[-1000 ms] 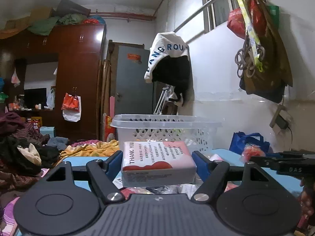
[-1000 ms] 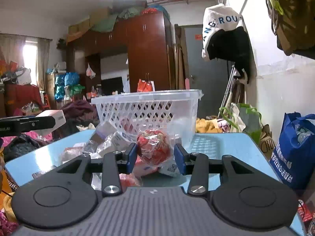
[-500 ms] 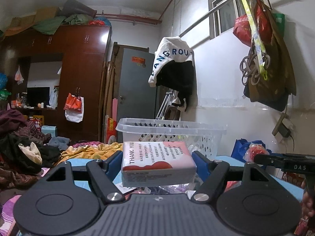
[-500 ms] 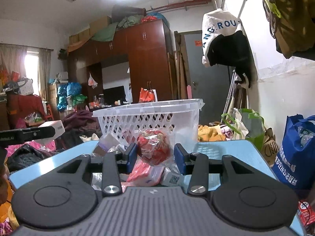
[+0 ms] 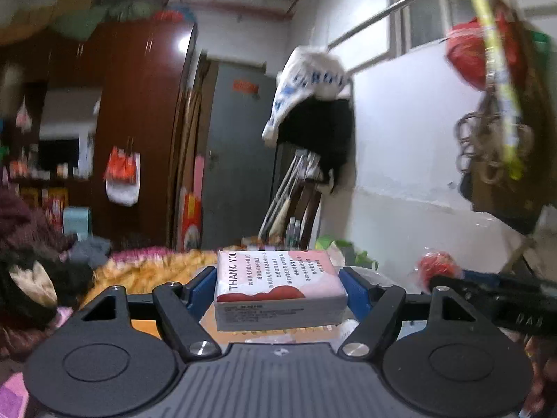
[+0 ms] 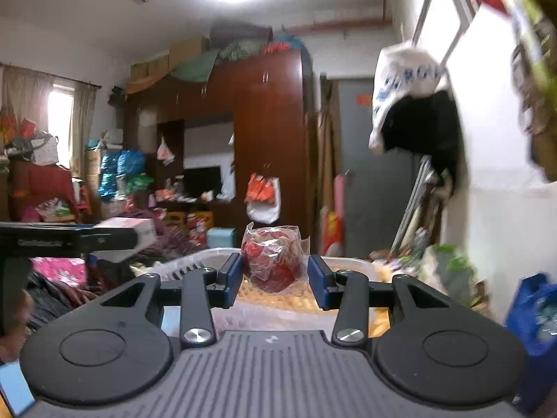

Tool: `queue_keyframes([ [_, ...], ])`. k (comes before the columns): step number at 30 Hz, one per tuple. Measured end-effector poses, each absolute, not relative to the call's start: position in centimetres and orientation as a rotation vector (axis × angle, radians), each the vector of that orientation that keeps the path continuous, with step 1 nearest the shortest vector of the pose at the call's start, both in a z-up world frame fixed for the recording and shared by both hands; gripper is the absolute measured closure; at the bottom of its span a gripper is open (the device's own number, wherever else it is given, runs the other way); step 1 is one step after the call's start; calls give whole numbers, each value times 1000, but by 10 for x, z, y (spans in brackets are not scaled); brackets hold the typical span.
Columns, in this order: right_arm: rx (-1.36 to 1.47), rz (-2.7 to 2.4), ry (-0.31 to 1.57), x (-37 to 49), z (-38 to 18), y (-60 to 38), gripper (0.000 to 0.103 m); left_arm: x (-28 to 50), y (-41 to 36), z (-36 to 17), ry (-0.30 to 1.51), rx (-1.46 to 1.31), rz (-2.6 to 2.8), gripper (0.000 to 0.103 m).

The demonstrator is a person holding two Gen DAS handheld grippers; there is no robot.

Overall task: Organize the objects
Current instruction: 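Carry both items over the white basket and release them inside, then grasp the purple-topped box with the left gripper while the right grasps a clear plastic bag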

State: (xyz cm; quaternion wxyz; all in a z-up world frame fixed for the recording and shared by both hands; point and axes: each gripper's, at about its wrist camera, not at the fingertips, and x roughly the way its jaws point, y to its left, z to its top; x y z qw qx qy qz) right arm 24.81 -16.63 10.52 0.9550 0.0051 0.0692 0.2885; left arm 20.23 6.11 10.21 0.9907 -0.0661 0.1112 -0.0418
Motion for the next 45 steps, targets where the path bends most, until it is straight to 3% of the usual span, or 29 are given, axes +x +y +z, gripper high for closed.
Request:
queue_keyframes([
  [5,-37,531,237,296,100,-144,58,255,67,89,361,-193,-78,25],
  [7,-39,544,244,299,93,-142,57,260,72,79,366,-230,-91,20],
  [8,-40,542,227,298,92,-142,51,261,75,75,366,-241,-103,5],
  [9,-45,534,221,298,90,-142,27,262,75,71,371,-242,-110,0],
  [11,-38,509,210,294,88,-146,0,256,74,68,368,-207,-85,0],
  [19,103,526,167,232,62,-200,0,170,71,58,251,-155,-128,0],
  [28,7,515,159,139,4,-219,0,32,39,-18,122,-3,-7,0],
  [34,-25,577,122,104,-16,-211,0,10,31,-40,213,-35,-64,0],
  [40,-19,641,86,100,-26,-199,0,4,27,-47,190,-40,-76,3],
  [43,-40,670,114,101,-34,-190,10,2,26,-48,180,-33,-77,4],
  [45,-61,684,139,103,-39,-182,22,-2,25,-50,172,-38,-73,5],
])
